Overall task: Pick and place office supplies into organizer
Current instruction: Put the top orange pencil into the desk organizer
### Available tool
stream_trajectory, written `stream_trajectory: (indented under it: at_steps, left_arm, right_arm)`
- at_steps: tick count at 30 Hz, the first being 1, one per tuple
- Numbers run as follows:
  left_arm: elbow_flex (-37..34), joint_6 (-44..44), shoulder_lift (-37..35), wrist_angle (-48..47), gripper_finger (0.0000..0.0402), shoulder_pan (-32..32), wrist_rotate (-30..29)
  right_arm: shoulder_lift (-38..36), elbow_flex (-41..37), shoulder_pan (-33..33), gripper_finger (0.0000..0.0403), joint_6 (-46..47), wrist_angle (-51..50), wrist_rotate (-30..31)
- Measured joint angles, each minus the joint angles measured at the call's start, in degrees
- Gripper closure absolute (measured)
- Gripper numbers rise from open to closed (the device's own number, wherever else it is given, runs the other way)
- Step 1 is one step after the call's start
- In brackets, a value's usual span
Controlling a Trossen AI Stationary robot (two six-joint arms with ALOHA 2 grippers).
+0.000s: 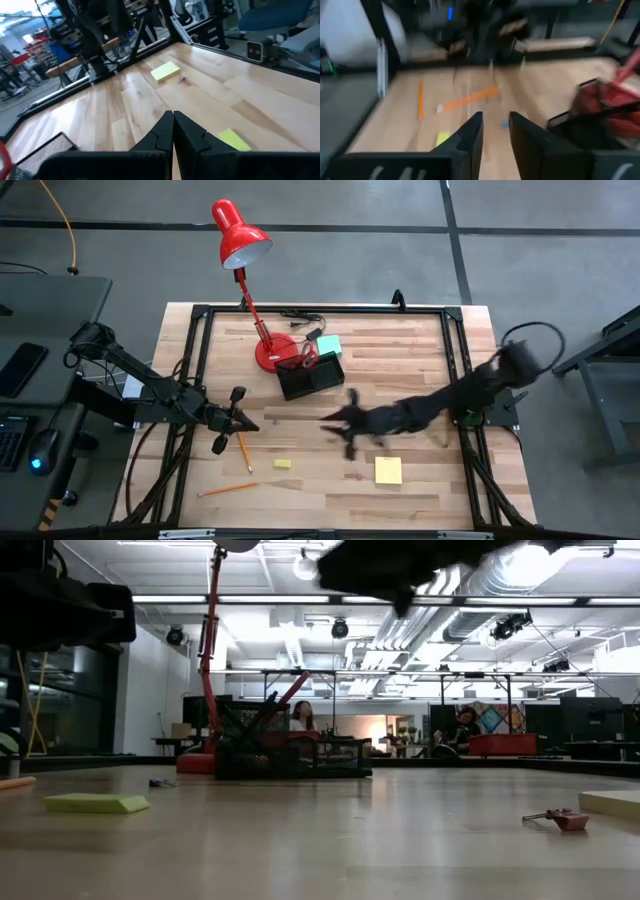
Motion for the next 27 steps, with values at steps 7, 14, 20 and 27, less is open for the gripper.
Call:
stream_trajectory:
  at_steps: [7,14,20,27]
  left_arm:
    - [2.08,1.31,0.0,-0.22,0.0401,0.02,-2.29]
    - [2.62,6.91,0.0,-0.36,0.0401,0.02,-5.62]
    - [2.69,2.2,0.02,-8.71,0.0386,0.0,-8.4]
    - [3.81,-2.32,0.02,-14.15,0.0307,0.0,-4.87]
  right_arm:
    - [-8.49,-24.01,-0.05,0.029,2.49,28.32,3.76]
    - [-8.13,-28.04,-0.12,0.0281,-1.01,32.32,4.06]
    - [-8.13,-28.02,-0.27,0.0281,-4.67,32.24,3.3]
    - [-8.09,-28.02,-0.27,0.0281,-4.26,27.74,-0.12]
